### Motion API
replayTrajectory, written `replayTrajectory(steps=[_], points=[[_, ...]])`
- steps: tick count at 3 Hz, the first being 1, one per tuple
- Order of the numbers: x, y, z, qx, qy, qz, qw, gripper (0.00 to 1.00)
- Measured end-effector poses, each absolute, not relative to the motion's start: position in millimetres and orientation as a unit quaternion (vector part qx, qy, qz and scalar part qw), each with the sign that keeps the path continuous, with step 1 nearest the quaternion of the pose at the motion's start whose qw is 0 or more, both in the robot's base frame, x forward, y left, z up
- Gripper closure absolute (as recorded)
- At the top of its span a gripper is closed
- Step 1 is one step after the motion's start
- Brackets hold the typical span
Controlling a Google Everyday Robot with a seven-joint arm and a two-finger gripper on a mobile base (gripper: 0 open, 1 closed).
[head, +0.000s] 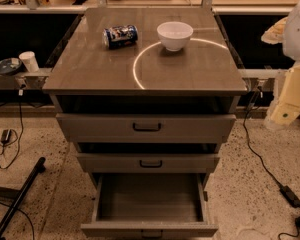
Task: Close bottom drawer
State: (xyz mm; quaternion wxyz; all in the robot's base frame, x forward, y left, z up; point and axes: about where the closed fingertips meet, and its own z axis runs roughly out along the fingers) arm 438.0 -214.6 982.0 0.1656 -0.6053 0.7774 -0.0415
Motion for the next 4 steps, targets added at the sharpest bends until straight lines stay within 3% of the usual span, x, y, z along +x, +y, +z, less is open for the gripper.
replayTrajectory(steps=[2,4], points=[[423.8,-225.5,975.0,-0.584,0.789,-0.041,0.185,0.0],[401.5,-256.0,925.0,-0.545,0.822,-0.033,0.16,0.0]])
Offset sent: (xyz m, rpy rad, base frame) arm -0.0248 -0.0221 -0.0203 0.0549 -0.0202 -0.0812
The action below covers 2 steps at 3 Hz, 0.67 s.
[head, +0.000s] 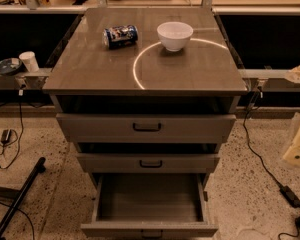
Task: Close bottom drawer
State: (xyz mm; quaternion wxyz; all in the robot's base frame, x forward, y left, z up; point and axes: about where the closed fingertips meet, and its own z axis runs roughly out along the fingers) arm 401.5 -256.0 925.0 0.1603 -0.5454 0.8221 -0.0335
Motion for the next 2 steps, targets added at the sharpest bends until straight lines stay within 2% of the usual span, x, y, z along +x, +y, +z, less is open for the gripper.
replayTrajectory(steps=[2], points=[[387.1,-279.8,888.4,-0.515,0.846,-0.024,0.138,0.0]])
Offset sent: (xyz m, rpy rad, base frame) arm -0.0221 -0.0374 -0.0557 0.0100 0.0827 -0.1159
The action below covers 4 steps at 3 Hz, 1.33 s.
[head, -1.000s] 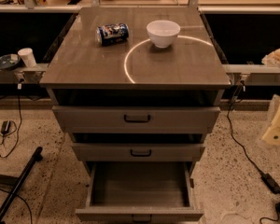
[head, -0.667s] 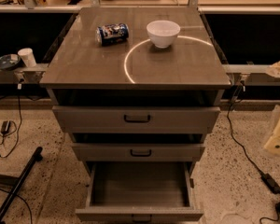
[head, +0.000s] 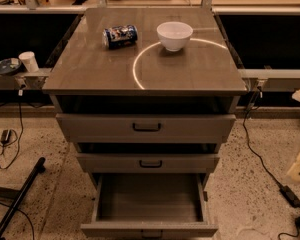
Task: Close bottom drawer
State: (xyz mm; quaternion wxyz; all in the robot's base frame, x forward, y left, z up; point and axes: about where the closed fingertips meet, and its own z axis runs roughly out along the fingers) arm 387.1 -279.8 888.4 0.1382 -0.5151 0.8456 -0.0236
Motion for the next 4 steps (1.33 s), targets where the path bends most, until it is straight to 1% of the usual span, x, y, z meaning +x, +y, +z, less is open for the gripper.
replayTrajectory(steps=[1,3,4], points=[[381.5,-277.4,879.0,-0.514,0.846,-0.009,0.138,0.0],[370.6,-248.1,868.6,-0.534,0.831,0.046,0.149,0.0],[367.0,-238.9,860.7,-0.538,0.828,0.059,0.146,0.0]])
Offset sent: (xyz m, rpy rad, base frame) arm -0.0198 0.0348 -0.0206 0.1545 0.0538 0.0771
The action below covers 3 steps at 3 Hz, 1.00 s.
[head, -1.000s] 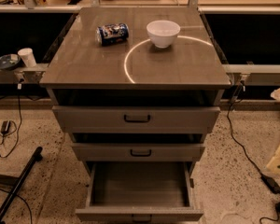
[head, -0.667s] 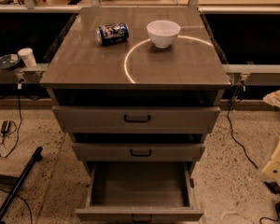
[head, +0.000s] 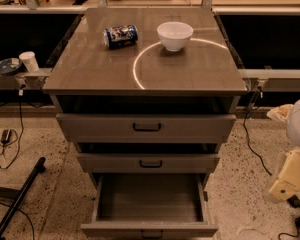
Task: Close bottom drawer
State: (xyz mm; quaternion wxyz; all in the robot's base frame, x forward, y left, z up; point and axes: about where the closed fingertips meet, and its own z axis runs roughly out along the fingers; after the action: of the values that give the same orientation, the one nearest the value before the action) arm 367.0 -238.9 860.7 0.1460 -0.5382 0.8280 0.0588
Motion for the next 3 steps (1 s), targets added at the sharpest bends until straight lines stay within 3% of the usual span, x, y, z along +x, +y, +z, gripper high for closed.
replayTrajectory(steps=[3], points=[[348.8,-239.2,822.1,-0.513,0.845,0.08,0.129,0.0]])
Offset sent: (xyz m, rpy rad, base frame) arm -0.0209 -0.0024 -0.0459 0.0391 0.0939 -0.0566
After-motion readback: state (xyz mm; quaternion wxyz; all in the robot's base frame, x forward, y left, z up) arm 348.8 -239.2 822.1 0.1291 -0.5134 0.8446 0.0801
